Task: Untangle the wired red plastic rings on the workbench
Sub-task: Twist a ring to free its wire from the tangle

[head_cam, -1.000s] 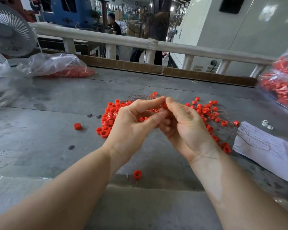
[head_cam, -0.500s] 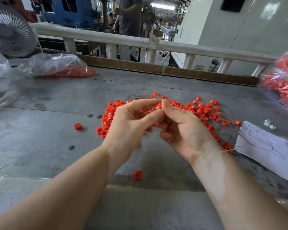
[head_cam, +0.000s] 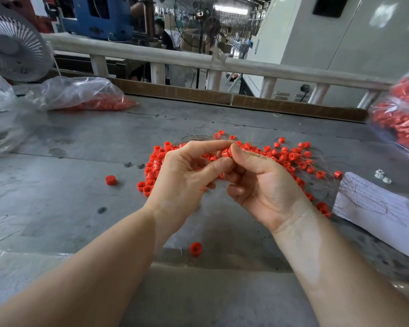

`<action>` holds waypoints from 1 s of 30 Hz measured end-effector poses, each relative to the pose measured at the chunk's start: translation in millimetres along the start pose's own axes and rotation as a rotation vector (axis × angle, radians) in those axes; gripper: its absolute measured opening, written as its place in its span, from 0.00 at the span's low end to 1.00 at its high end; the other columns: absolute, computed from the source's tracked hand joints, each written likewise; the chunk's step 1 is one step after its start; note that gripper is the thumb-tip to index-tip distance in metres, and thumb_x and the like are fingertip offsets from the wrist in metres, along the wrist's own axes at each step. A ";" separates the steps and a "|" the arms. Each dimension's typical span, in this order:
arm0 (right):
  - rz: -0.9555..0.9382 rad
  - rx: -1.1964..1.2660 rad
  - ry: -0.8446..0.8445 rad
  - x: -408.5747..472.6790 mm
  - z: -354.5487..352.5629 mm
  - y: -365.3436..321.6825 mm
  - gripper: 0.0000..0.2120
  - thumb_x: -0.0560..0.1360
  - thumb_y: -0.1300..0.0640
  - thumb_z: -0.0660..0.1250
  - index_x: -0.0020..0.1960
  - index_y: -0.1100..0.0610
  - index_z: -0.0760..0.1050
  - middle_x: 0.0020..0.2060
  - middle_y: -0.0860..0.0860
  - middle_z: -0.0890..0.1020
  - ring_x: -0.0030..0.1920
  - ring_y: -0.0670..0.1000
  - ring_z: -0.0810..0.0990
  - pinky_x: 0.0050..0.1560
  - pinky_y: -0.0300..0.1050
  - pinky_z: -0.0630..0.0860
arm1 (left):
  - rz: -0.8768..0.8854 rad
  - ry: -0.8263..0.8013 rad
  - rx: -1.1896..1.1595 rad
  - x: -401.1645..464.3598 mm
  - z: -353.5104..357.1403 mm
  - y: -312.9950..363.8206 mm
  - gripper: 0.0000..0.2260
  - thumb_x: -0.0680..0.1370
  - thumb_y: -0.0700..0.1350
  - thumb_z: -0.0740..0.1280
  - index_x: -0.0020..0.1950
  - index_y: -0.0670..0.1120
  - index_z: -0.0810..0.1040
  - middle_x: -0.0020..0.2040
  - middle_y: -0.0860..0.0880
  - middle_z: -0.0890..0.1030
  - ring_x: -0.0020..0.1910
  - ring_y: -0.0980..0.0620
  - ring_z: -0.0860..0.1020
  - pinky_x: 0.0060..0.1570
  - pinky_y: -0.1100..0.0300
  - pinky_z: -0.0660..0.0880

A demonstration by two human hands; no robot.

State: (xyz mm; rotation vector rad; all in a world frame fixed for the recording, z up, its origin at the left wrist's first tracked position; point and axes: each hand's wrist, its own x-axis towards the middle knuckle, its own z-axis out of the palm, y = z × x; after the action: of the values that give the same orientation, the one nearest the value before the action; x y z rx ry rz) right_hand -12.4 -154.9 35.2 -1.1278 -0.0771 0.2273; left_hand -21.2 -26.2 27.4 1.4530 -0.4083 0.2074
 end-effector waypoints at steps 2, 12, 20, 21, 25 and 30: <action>0.004 0.011 0.003 -0.6 0.4 -0.5 0.10 0.60 0.53 0.71 0.37 0.58 0.78 0.26 0.48 0.76 0.26 0.43 0.72 0.20 0.33 0.63 | 0.007 -0.008 0.004 -0.2 -0.4 0.4 0.10 0.71 0.39 0.70 0.49 0.51 0.81 0.31 0.55 0.81 0.27 0.62 0.75 0.28 0.71 0.69; -0.003 0.049 0.014 -2.1 1.9 -2.1 0.05 0.62 0.53 0.70 0.33 0.55 0.80 0.26 0.48 0.78 0.26 0.43 0.72 0.21 0.32 0.63 | -0.033 -0.020 -0.051 -0.6 -2.6 0.0 0.12 0.73 0.37 0.70 0.52 0.50 0.82 0.33 0.50 0.83 0.31 0.59 0.78 0.30 0.68 0.72; 0.000 0.030 0.012 -2.4 3.5 -0.3 0.04 0.62 0.53 0.70 0.32 0.54 0.81 0.27 0.48 0.79 0.27 0.43 0.72 0.21 0.32 0.63 | -0.045 0.009 -0.061 -1.9 -3.0 0.9 0.12 0.68 0.46 0.70 0.51 0.49 0.83 0.33 0.51 0.83 0.31 0.59 0.78 0.29 0.68 0.72; 0.002 0.027 0.014 -2.5 3.7 -0.3 0.04 0.62 0.53 0.70 0.32 0.54 0.81 0.27 0.48 0.79 0.27 0.42 0.72 0.21 0.32 0.63 | -0.043 0.009 -0.057 -1.9 -3.2 0.8 0.11 0.68 0.45 0.70 0.50 0.49 0.83 0.32 0.52 0.83 0.30 0.60 0.78 0.29 0.69 0.71; 0.007 0.023 0.022 -3.0 4.5 -0.3 0.04 0.62 0.54 0.70 0.31 0.54 0.80 0.26 0.47 0.78 0.26 0.42 0.72 0.20 0.32 0.62 | -0.039 0.010 -0.057 -2.0 -3.5 0.5 0.10 0.69 0.44 0.70 0.49 0.50 0.82 0.32 0.53 0.82 0.30 0.60 0.78 0.29 0.69 0.71; 0.019 -0.001 0.026 -2.6 3.7 -0.8 0.05 0.62 0.53 0.70 0.30 0.53 0.80 0.27 0.47 0.78 0.27 0.42 0.72 0.21 0.32 0.62 | -0.035 0.011 -0.045 -1.1 -3.4 -0.1 0.09 0.72 0.39 0.70 0.46 0.52 0.83 0.32 0.51 0.83 0.30 0.59 0.78 0.29 0.68 0.72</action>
State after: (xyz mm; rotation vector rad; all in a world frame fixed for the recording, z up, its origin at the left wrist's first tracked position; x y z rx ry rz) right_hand -15.5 -152.5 37.7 -1.1325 -0.0436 0.2297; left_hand -21.6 -22.8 26.6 1.4130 -0.3761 0.1767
